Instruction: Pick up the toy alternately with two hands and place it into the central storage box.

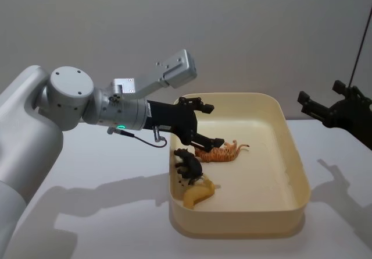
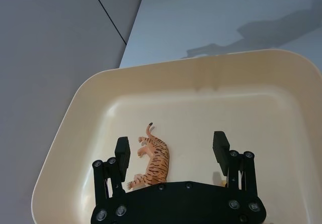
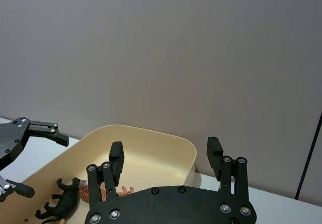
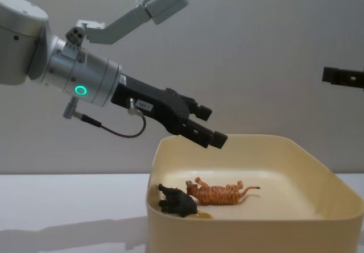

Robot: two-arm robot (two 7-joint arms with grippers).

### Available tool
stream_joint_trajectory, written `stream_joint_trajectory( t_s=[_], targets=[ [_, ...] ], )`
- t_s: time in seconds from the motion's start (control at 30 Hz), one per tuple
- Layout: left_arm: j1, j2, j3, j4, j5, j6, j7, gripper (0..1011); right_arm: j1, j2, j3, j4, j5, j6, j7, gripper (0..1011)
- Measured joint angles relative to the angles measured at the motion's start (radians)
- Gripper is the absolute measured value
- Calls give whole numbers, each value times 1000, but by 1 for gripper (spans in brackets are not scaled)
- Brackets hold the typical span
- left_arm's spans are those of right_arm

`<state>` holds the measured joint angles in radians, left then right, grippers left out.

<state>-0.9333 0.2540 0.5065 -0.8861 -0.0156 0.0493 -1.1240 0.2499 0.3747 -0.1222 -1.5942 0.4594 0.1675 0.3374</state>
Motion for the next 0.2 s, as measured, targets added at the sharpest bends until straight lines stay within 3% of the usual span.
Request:
stream_joint_trajectory(
  t_s=[0.2],
  targets=[
    [-5,-4,3,9,4,-5,-5,1001,0,0,0,0,0,0,0,1001]
  ],
)
